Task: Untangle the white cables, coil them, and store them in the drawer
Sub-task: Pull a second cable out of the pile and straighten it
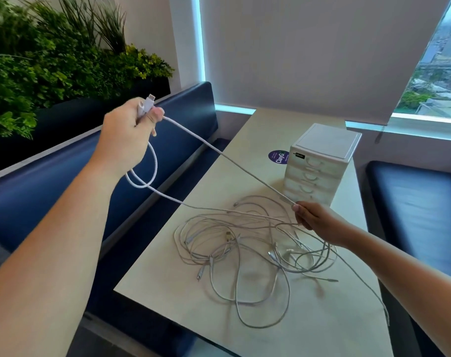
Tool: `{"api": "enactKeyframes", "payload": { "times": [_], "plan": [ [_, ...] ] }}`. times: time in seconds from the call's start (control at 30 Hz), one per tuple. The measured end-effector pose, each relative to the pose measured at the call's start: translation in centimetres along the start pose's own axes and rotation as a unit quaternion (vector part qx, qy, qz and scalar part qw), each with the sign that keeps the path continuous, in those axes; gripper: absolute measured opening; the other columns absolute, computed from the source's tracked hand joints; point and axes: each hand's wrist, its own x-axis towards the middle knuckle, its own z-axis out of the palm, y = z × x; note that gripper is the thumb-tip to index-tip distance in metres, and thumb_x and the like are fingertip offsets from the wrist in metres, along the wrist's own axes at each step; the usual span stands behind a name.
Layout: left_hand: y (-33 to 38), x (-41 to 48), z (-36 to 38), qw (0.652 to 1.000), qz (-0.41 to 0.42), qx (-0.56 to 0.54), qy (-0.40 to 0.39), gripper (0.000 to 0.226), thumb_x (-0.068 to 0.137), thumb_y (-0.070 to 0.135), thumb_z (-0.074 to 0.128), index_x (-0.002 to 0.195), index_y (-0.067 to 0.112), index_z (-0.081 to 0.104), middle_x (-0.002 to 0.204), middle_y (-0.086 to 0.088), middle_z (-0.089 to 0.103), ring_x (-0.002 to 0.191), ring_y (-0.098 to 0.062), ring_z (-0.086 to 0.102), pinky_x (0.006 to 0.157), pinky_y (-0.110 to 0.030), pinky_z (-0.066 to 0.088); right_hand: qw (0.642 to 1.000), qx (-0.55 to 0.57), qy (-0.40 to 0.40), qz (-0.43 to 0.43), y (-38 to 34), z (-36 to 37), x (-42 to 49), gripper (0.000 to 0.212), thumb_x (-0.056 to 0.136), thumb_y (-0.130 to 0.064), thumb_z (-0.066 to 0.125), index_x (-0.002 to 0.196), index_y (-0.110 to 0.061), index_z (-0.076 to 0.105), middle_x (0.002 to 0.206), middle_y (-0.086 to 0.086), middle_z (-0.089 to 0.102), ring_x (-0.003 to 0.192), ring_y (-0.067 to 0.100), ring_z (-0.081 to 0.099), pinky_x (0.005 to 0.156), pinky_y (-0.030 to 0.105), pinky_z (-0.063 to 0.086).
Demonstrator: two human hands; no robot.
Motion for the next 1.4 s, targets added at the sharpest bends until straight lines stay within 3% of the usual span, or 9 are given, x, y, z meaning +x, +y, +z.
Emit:
{"api": "enactKeyframes", "payload": {
  "times": [0.13, 0.3, 0.43, 0.5, 0.6, 0.73, 0.87, 1.03, 1.4],
  "plan": [
    [-1.3, -0.5, 0.2, 0.998, -0.051, -0.02, -0.016, 0.024, 0.101, 0.038, 0.05, 0.106, 0.026, 0.07, 0.083, 0.016, 0.065, 0.067, 0.005, 0.052, 0.062, -0.012, 0.039, 0.997, 0.073, 0.008, 0.017, -0.4, -0.7, -0.2, 0.04, 0.1, -0.032, 0.036, 0.065, -0.015, 0.048, 0.057, 0.0, 0.04, 0.051, 0.01, 0.034, 0.054, 0.024, 0.031],
    [0.5, -1.4, 1.7, 0.999, -0.035, -0.018, -0.025, 0.027, 0.101, 0.031, 0.052, 0.125, 0.031, 0.065, 0.096, -0.006, 0.07, 0.076, -0.025, 0.052, 0.081, -0.04, 0.051, 0.984, 0.174, -0.034, 0.027, -3.6, -1.6, -0.2, 0.043, 0.101, -0.03, 0.033, 0.067, -0.008, 0.049, 0.053, -0.001, 0.033, 0.044, 0.007, 0.027, 0.041, 0.016, 0.023],
    [4.6, -3.2, 4.8, 0.983, 0.051, -0.06, -0.163, 0.028, 0.099, 0.026, 0.056, 0.125, 0.027, 0.066, 0.121, 0.016, 0.064, 0.105, 0.002, 0.059, 0.099, -0.015, 0.044, 0.976, 0.195, -0.098, -0.023, -7.0, -1.9, 0.5, 0.045, 0.09, -0.044, 0.038, 0.069, -0.007, 0.051, 0.049, -0.005, 0.035, 0.043, 0.008, 0.026, 0.041, 0.018, 0.022],
    [6.1, -4.1, 6.7, 0.962, 0.064, -0.058, -0.261, 0.031, 0.1, 0.033, 0.053, 0.129, 0.029, 0.063, 0.122, 0.021, 0.062, 0.109, 0.01, 0.055, 0.096, -0.008, 0.042, 0.974, 0.182, -0.124, -0.057, -8.8, -2.0, 0.9, 0.045, 0.089, -0.048, 0.04, 0.068, -0.01, 0.053, 0.048, -0.01, 0.037, 0.043, 0.007, 0.029, 0.041, 0.018, 0.024],
    [7.2, -4.7, 8.3, 0.945, 0.065, -0.038, -0.318, 0.025, 0.101, 0.033, 0.05, 0.102, 0.02, 0.071, 0.083, 0.014, 0.065, 0.067, 0.015, 0.053, 0.061, -0.002, 0.037, 0.974, 0.171, -0.122, -0.087, -10.1, -2.5, 1.4, 0.045, 0.09, -0.052, 0.041, 0.067, -0.015, 0.055, 0.05, -0.007, 0.038, 0.044, 0.006, 0.031, 0.042, 0.017, 0.027],
    [7.3, -4.4, 8.4, 0.95, 0.078, 0.0, -0.302, 0.03, 0.102, 0.032, 0.048, 0.087, 0.016, 0.069, 0.061, 0.009, 0.048, 0.052, 0.002, 0.045, 0.05, -0.014, 0.034, 0.979, 0.134, -0.109, -0.105, -10.1, -2.9, 1.6, 0.045, 0.086, -0.051, 0.04, 0.073, -0.011, 0.054, 0.051, -0.01, 0.038, 0.046, 0.004, 0.031, 0.046, 0.013, 0.029],
    [6.7, -3.3, 6.8, 0.969, 0.081, 0.007, -0.233, 0.028, 0.102, 0.024, 0.047, 0.082, 0.019, 0.066, 0.071, 0.012, 0.061, 0.057, -0.007, 0.054, 0.052, -0.018, 0.041, 0.985, 0.116, -0.09, -0.09, -9.0, -3.2, 1.4, 0.042, 0.089, -0.049, 0.038, 0.072, -0.013, 0.054, 0.052, -0.01, 0.039, 0.046, 0.003, 0.033, 0.048, 0.012, 0.03],
    [4.9, -1.4, 3.9, 0.982, 0.079, 0.032, -0.168, 0.028, 0.102, 0.017, 0.047, 0.081, 0.018, 0.065, 0.073, 0.013, 0.06, 0.053, 0.003, 0.05, 0.054, -0.012, 0.033, 0.986, 0.143, -0.062, -0.052, -6.9, -3.8, 0.0, 0.039, 0.101, -0.023, 0.034, 0.07, -0.007, 0.05, 0.056, 0.001, 0.034, 0.044, 0.002, 0.03, 0.045, 0.011, 0.028],
    [4.8, -1.0, 1.7, 0.993, 0.083, 0.041, -0.077, 0.032, 0.103, 0.027, 0.047, 0.09, 0.006, 0.066, 0.053, 0.008, 0.037, 0.044, -0.003, 0.042, 0.045, -0.013, 0.031, 0.997, 0.075, 0.002, -0.021, -2.8, -2.3, 0.1, 0.044, 0.1, -0.033, 0.038, 0.064, -0.011, 0.049, 0.057, 0.004, 0.041, 0.05, 0.011, 0.033, 0.052, 0.024, 0.029]
  ]
}}
